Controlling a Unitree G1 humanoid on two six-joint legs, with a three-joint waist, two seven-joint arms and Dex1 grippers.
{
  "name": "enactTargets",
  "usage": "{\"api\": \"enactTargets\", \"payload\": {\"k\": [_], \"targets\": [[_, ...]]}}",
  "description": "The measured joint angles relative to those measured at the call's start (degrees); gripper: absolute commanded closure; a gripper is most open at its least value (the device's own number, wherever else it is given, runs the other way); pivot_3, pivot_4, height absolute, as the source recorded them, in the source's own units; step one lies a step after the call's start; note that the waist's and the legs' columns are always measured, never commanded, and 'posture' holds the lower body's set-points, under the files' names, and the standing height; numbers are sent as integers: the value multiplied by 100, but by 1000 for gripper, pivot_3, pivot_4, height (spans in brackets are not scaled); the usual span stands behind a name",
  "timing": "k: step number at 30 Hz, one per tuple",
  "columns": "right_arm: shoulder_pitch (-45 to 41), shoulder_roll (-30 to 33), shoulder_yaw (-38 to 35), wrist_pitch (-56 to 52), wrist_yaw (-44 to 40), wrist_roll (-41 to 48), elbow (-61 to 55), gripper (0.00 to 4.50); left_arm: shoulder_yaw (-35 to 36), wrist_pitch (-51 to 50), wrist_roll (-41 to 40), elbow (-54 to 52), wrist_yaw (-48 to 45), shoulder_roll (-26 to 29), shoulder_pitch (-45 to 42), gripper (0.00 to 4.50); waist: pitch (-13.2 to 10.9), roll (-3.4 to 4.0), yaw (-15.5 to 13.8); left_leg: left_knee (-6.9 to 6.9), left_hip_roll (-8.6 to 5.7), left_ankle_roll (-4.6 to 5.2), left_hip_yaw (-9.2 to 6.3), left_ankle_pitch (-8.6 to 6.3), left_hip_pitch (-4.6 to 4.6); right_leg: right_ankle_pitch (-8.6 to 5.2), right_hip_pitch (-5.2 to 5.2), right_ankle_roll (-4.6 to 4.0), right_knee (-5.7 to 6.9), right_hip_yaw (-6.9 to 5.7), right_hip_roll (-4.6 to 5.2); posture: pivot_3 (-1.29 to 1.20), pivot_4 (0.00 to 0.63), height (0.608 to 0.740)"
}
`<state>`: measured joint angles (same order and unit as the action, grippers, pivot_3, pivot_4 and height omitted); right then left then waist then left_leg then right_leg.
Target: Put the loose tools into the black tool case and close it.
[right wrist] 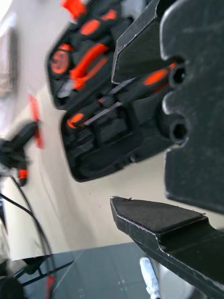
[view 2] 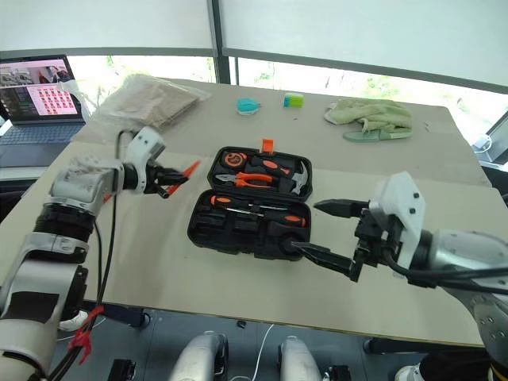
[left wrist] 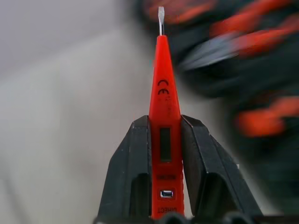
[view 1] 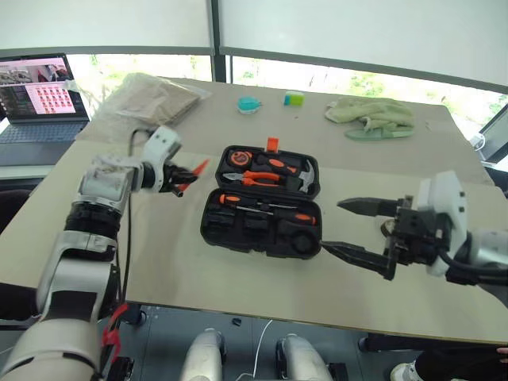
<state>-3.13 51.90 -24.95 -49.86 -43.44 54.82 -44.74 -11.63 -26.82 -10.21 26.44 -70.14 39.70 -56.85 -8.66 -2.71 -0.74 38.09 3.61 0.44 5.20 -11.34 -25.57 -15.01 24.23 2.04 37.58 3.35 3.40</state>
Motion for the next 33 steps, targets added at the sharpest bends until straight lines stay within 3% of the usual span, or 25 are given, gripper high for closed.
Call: {"api": "enactTargets", "payload": {"k": [2,7,11,18,32,33], "targets": [[145,2,-96,0,85,41,-15,0,-329,554,-28,-255,-1042,48,-177,4065,2,4,9,0,0,1,0,0,9,0,-9,0,0,0,-2,0,150,740],[223,-7,-101,0,328,66,-39,0,-1124,1452,443,325,-2056,-358,-519,4065,3,6,17,12,-1,4,-10,1,11,-1,-11,1,8,4,-9,0,150,740],[231,-34,-91,1,547,229,-130,0,-1631,2350,1136,1270,-2165,-613,-809,4065,2,5,35,14,-1,5,-15,0,3,0,-7,2,6,5,-9,0,150,740],[390,-34,-107,2,820,344,-310,0,-1791,3066,1757,2106,-2047,-885,-939,4065,2,4,25,17,0,7,-20,-1,-1,0,-7,6,5,4,-8,0,150,740],[473,-33,-186,75,1148,654,-422,0,-1624,2400,2067,2393,-1693,-1376,-1021,4065,2,4,20,29,-1,7,-26,-1,-1,2,-11,9,13,2,-9,0,150,740],[445,-32,-184,77,1160,677,-420,0,-1620,2378,2066,2388,-1717,-1376,-1021,3566,2,5,21,29,-1,7,-26,-1,-1,2,-10,9,13,2,-9,0,150,740]]}}
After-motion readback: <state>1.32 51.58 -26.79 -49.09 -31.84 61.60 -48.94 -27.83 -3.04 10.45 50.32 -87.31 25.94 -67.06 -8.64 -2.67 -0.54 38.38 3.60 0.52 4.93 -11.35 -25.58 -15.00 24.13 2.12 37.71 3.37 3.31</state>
